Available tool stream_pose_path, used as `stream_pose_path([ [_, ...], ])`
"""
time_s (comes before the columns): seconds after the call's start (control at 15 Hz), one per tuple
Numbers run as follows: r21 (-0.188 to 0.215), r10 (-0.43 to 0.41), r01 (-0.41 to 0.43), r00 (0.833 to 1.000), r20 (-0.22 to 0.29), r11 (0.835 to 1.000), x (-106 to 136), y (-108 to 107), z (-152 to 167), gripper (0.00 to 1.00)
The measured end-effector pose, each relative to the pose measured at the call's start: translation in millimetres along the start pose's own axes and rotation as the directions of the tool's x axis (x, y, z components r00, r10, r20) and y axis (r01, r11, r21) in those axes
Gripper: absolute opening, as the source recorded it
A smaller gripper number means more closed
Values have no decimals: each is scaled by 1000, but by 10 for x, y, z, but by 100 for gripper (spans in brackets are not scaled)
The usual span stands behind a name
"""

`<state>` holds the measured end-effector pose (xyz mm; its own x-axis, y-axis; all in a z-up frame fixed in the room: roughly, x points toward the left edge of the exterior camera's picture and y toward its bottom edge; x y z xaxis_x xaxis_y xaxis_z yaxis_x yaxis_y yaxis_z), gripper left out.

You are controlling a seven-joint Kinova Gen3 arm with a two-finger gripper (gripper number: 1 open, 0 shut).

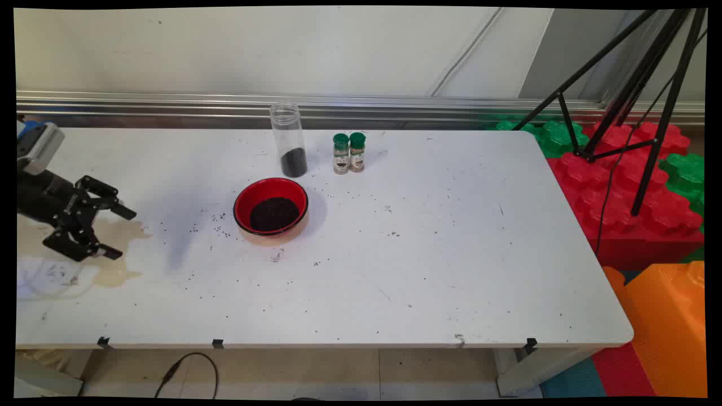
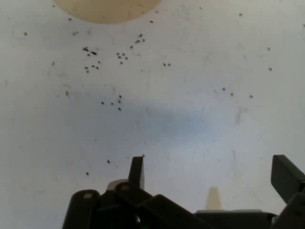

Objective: Pick up the black seasoning powder from the table

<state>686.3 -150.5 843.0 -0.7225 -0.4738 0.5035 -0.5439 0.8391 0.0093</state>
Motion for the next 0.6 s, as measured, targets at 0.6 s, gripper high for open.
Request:
stream_pose_path([
  [0.6,110,-142,139,990,16,984,383,-88,27,100],
])
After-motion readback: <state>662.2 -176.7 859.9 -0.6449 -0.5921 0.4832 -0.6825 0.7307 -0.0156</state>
